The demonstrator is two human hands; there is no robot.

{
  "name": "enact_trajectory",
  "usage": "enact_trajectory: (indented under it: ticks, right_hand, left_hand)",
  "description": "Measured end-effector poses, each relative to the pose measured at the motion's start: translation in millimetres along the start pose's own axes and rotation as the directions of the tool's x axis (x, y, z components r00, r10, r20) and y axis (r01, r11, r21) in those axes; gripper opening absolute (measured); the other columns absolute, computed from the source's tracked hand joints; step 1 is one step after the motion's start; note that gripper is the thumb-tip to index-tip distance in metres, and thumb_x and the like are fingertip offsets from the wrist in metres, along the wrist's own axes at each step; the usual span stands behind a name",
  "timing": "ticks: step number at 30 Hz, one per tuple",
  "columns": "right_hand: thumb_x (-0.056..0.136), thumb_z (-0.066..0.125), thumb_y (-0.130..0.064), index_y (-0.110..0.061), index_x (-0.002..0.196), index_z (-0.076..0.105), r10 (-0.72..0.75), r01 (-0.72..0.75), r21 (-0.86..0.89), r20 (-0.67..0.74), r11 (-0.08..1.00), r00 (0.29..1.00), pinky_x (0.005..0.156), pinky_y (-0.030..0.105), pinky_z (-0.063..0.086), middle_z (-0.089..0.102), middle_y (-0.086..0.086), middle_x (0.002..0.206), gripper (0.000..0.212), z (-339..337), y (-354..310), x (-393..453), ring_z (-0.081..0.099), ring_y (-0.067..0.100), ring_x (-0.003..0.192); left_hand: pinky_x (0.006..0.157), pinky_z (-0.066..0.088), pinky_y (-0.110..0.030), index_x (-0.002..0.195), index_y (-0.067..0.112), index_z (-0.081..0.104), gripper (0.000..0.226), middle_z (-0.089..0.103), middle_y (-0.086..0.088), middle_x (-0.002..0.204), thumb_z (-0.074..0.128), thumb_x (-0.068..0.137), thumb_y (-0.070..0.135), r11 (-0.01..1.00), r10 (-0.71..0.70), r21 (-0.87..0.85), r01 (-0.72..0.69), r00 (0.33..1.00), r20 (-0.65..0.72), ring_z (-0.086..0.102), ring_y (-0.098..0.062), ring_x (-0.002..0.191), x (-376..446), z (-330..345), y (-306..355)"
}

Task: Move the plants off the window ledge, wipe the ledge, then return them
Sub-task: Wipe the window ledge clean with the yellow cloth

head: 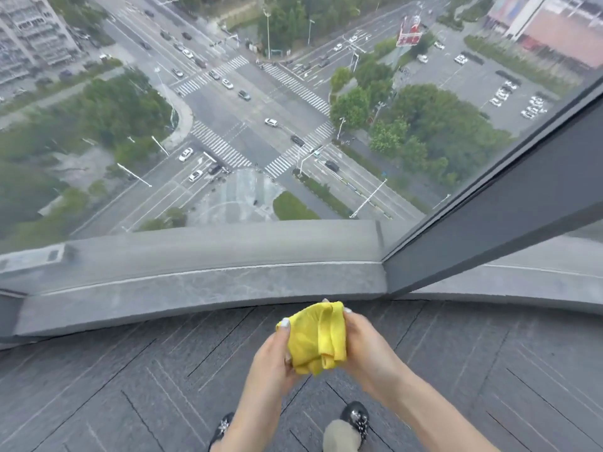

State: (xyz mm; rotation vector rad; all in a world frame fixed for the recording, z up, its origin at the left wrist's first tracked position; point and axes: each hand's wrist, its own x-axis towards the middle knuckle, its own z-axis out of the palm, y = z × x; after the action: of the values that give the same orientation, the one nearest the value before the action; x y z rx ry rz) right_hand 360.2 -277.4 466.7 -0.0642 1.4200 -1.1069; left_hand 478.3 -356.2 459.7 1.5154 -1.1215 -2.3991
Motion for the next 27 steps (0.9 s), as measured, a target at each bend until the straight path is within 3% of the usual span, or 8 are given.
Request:
enact_trajectory:
  ticks: [3, 8, 11, 14, 17, 20, 24, 27]
  right_hand:
    - [0.097, 0.033, -0.039, -0.029, 0.143, 0.032, -0.068, 0.056, -0.072, -0.189, 0.996, 0.98, 0.111, 0.029, 0.029, 0.043, -0.005, 0.144, 0.047, 8.7, -14.2, -44.5, 0.04, 0.01, 0.131]
    - [0.089, 0.058, -0.037, -0.029, 0.128, 0.044, -0.202, 0.166, -0.114, -0.538, 0.979, 0.818, 0.084, 0.02, 0.041, 0.055, -0.01, 0.117, 0.042, 6.0, -12.1, -132.2, 0.053, 0.006, 0.107]
    - [0.08, 0.072, -0.026, -0.019, 0.11, 0.055, -0.14, 0.319, 0.131, -0.701, 0.938, 0.7, 0.071, 0.019, 0.05, 0.063, -0.004, 0.097, 0.036, 5.3, 21.7, -194.7, 0.062, 0.009, 0.083]
    - [0.078, 0.073, -0.024, -0.019, 0.095, 0.062, -0.021, 0.459, 0.398, -0.738, 0.794, 0.675, 0.06, 0.021, 0.047, 0.065, 0.001, 0.09, 0.021, 19.6, 74.2, -268.8, 0.059, 0.008, 0.069]
    - [0.07, 0.071, -0.043, -0.021, 0.084, 0.064, 0.084, 0.605, 0.579, -0.757, 0.546, 0.648, 0.055, 0.022, 0.043, 0.064, -0.005, 0.073, 0.027, 39.9, 145.5, -348.7, 0.058, 0.009, 0.06]
    - [0.09, 0.054, -0.026, -0.021, 0.083, 0.058, 0.183, 0.76, 0.569, -0.822, 0.314, 0.539, 0.054, 0.02, 0.049, 0.06, -0.007, 0.067, 0.009, 69.3, 227.7, -434.7, 0.058, 0.004, 0.054]
    - [0.091, 0.056, -0.017, -0.019, 0.093, 0.061, 0.38, 0.88, 0.398, -0.879, 0.258, 0.287, 0.068, 0.024, 0.053, 0.064, -0.002, 0.083, 0.006, 113.4, 332.3, -525.6, 0.064, 0.008, 0.07]
    - [0.087, 0.063, -0.02, -0.016, 0.104, 0.057, 0.547, 0.914, 0.333, -0.821, 0.23, 0.161, 0.077, 0.034, 0.055, 0.065, 0.003, 0.097, 0.018, 132.7, 400.3, -572.5, 0.065, 0.019, 0.085]
  left_hand:
    - [0.076, 0.05, -0.038, 0.095, 0.014, 0.065, 0.042, 0.074, -0.006, 0.081, 0.064, 0.072, 0.05, 0.997, 0.019, 0.069, -0.029, 0.99, 0.141, 0.069, -0.019, 0.073, -40.1, 34.0, 23.6]
    - [0.075, 0.055, -0.04, 0.105, 0.011, 0.064, 0.067, 0.072, -0.013, 0.095, 0.071, 0.05, 0.048, 0.924, -0.006, 0.356, -0.138, 0.927, 0.375, 0.068, -0.027, 0.087, -97.7, 66.5, 33.5]
    - [0.055, 0.054, -0.023, 0.096, 0.012, 0.067, 0.051, 0.073, -0.009, 0.087, 0.082, 0.053, 0.033, 0.861, -0.155, 0.485, -0.155, 0.828, 0.54, 0.071, -0.015, 0.073, -127.4, 80.8, 24.3]
    - [0.053, 0.056, -0.022, 0.093, 0.011, 0.069, 0.039, 0.075, -0.009, 0.085, 0.074, 0.059, 0.029, 0.773, -0.357, 0.611, -0.171, 0.679, 0.641, 0.071, -0.014, 0.067, -169.9, 99.7, -2.5]
    - [0.051, 0.057, -0.027, 0.092, 0.003, 0.068, 0.021, 0.074, -0.015, 0.078, 0.051, 0.081, 0.005, 0.653, -0.581, 0.736, -0.181, 0.504, 0.639, 0.07, -0.022, 0.062, -224.9, 127.3, -52.8]
    - [0.045, 0.053, -0.025, 0.09, 0.003, 0.065, 0.02, 0.072, -0.007, 0.061, 0.045, 0.09, 0.007, 0.47, -0.735, 0.825, -0.314, 0.378, 0.562, 0.067, -0.017, 0.049, -298.8, 152.8, -122.6]
    - [0.07, 0.053, -0.037, 0.088, 0.007, 0.065, 0.025, 0.074, -0.008, 0.071, 0.057, 0.085, 0.031, 0.267, -0.867, 0.796, -0.543, 0.225, 0.444, 0.07, -0.021, 0.064, -417.3, 168.6, -228.2]
    - [0.078, 0.054, -0.043, 0.087, 0.008, 0.068, 0.05, 0.073, -0.013, 0.08, 0.076, 0.061, 0.05, 0.167, -0.896, 0.71, -0.685, 0.196, 0.399, 0.069, -0.029, 0.078, -489.3, 170.0, -309.1]
